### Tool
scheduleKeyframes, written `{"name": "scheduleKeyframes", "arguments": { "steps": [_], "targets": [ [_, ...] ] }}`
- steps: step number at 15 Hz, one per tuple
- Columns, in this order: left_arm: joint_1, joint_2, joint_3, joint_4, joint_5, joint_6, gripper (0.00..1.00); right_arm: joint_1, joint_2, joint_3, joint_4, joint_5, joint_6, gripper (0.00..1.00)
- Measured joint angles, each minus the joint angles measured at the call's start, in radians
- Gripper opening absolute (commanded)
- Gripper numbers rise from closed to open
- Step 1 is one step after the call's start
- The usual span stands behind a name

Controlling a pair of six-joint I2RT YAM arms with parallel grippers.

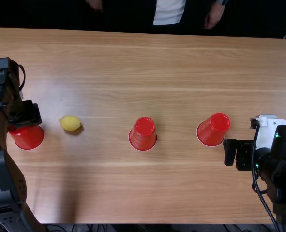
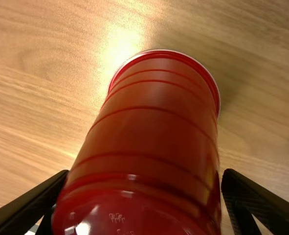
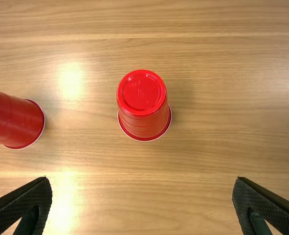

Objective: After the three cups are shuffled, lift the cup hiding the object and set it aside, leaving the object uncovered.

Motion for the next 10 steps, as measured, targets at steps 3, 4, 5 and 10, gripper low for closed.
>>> {"name": "scheduleKeyframes", "arguments": {
  "steps": [3, 4, 5, 10],
  "targets": [
    [0.006, -0.032, 0.0, -0.001, -0.001, -0.002, 1.0, 0.0, 0.0, 0.0, 0.0, 0.0, -0.002, 1.0],
    [0.006, -0.079, 0.0, -0.002, 0.0, -0.002, 1.0, 0.0, 0.0, 0.0, 0.0, 0.0, -0.002, 1.0],
    [0.006, -0.127, 0.0, -0.002, 0.0, -0.002, 1.0, 0.0, 0.0, 0.0, 0.0, 0.0, -0.003, 1.0],
    [-0.002, -0.42, -0.007, -0.006, -0.001, -0.001, 1.0, 0.0, 0.0, 0.0, 0.0, 0.0, -0.003, 1.0]
  ]
}}
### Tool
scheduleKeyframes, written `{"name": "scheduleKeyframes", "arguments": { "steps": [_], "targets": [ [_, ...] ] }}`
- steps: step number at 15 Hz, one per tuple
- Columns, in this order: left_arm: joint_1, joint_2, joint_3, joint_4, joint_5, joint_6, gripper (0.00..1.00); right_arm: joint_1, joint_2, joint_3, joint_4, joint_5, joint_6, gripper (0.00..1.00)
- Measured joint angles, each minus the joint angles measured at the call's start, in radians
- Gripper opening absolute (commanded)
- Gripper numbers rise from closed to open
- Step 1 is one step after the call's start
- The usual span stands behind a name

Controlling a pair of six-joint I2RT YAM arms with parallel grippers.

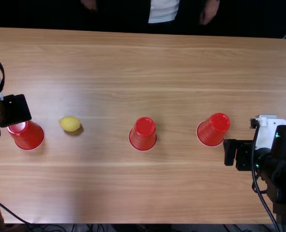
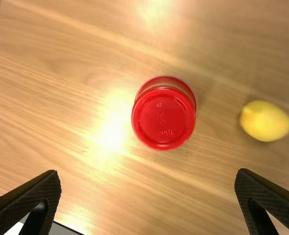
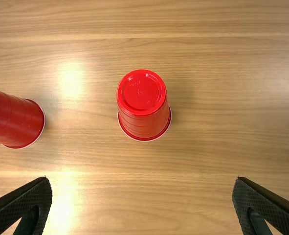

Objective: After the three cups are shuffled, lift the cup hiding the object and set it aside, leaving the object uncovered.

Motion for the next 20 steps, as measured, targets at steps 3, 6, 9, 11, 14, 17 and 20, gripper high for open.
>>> {"name": "scheduleKeyframes", "arguments": {
  "steps": [3, 6, 9, 11, 14, 17, 20],
  "targets": [
    [-0.089, -0.222, -0.124, -0.003, 0.008, 0.0, 1.0, 0.0, 0.0, 0.0, -0.002, 0.0, 0.0, 1.0],
    [-0.126, -0.34, -0.25, -0.005, 0.032, 0.0, 1.0, 0.0, 0.0, 0.0, -0.019, 0.0, 0.001, 1.0],
    [-0.163, -0.451, -0.355, -0.003, 0.058, 0.0, 1.0, 0.008, -0.026, 0.0, -0.043, 0.0, 0.002, 1.0],
    [-0.214, -0.535, -0.415, -0.003, 0.061, 0.0, 1.0, 0.027, -0.085, -0.002, -0.053, 0.0, 0.002, 1.0],
    [-0.244, -0.659, -0.518, 0.021, 0.069, 0.0, 1.0, 0.027, -0.141, -0.068, -0.051, 0.0, 0.004, 1.0],
    [-0.243, -0.787, -0.659, 0.121, 0.069, -0.001, 1.0, 0.027, -0.257, -0.158, -0.035, 0.0, 0.006, 1.0],
    [-0.243, -0.966, -0.843, 0.257, 0.069, -0.001, 1.0, 0.027, -0.432, -0.268, -0.008, 0.0, 0.008, 1.0]
  ]
}}
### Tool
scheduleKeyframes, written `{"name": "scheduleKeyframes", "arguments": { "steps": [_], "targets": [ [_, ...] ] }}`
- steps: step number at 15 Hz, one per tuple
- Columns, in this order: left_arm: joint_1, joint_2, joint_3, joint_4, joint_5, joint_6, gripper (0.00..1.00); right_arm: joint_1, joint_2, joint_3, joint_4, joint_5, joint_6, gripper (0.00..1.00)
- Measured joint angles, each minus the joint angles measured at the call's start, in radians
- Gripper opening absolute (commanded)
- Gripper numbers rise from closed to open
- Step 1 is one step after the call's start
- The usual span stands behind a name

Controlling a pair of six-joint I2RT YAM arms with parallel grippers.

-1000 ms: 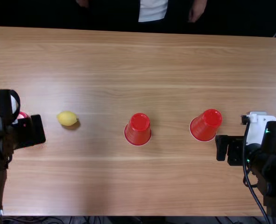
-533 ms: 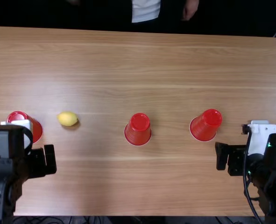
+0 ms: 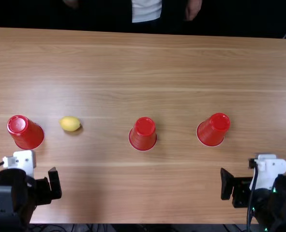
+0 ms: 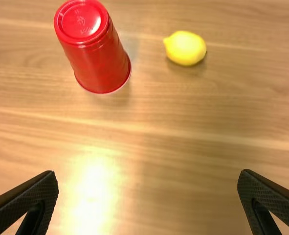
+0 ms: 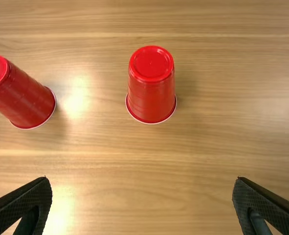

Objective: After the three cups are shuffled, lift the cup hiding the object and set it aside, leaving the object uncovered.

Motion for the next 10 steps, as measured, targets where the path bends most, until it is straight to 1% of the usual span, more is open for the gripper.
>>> {"name": "scheduleKeyframes", "arguments": {
  "steps": [4, 6, 8, 9, 10],
  "targets": [
    [0.0, -0.212, -0.209, 0.077, 0.0, 0.001, 1.0, 0.0, -0.225, -0.139, 0.008, 0.0, 0.002, 1.0],
    [0.0, -0.373, -0.322, 0.118, 0.0, 0.001, 1.0, 0.0, -0.384, -0.229, 0.027, 0.0, 0.002, 1.0],
    [0.0, -0.565, -0.428, 0.133, -0.001, 0.0, 1.0, -0.001, -0.531, -0.297, 0.013, 0.0, 0.002, 1.0],
    [0.0, -0.609, -0.448, 0.131, -0.001, 0.001, 1.0, -0.001, -0.587, -0.316, 0.011, 0.0, 0.002, 1.0],
    [0.0, -0.614, -0.452, 0.132, 0.0, 0.001, 1.0, -0.001, -0.611, -0.329, 0.012, 0.0, 0.002, 1.0]
  ]
}}
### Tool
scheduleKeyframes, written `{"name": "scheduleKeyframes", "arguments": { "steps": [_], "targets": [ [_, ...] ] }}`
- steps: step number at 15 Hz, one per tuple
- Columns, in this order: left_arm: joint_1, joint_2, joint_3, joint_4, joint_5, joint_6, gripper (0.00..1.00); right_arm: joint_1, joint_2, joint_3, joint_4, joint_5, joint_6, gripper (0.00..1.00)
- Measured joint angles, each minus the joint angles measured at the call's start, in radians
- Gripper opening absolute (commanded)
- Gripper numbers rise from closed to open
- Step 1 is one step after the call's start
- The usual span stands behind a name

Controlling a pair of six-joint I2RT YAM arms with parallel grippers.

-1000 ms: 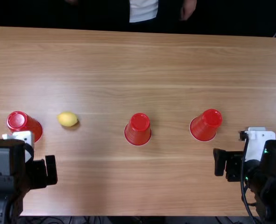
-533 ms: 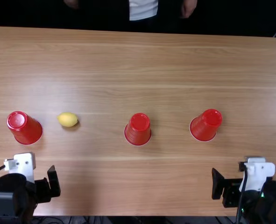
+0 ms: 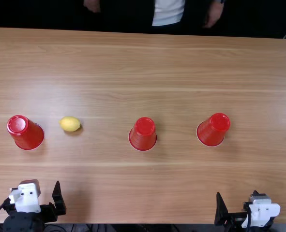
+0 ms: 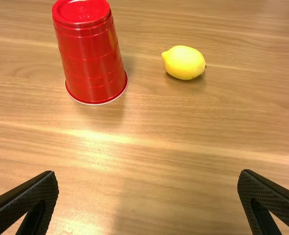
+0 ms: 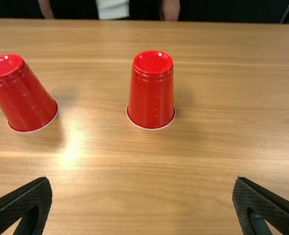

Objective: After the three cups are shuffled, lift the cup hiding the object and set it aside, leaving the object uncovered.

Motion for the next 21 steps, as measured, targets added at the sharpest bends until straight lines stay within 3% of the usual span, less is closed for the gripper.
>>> {"name": "scheduleKeyframes", "arguments": {
  "steps": [3, 8, 12, 14, 16, 18, 21],
  "targets": [
    [0.0, 0.0, -0.006, 0.015, -0.005, 0.0, 1.0, -0.006, 0.001, -0.019, 0.031, 0.0, 0.0, 1.0],
    [0.0, 0.0, -0.052, 0.315, -0.005, 0.002, 1.0, -0.006, 0.0, -0.069, 0.401, 0.0, -0.009, 1.0],
    [0.0, 0.0, -0.273, 0.773, -0.004, 0.01, 1.0, -0.006, 0.0, -0.266, 0.827, 0.0, -0.013, 1.0],
    [0.0, 0.0, -0.376, 0.98, -0.003, 0.048, 1.0, -0.006, 0.001, -0.407, 1.046, 0.0, -0.011, 1.0],
    [0.0, 0.0, -0.387, 0.967, -0.004, 0.068, 1.0, -0.006, 0.0, -0.513, 1.139, 0.0, -0.01, 1.0],
    [0.0, 0.0, -0.387, 0.858, -0.004, 0.08, 1.0, -0.006, 0.001, -0.57, 1.093, 0.0, -0.008, 1.0],
    [0.0, 0.001, -0.387, 0.851, 0.004, 0.083, 1.0, -0.006, 0.001, -0.575, 1.067, 0.0, -0.004, 1.0]
  ]
}}
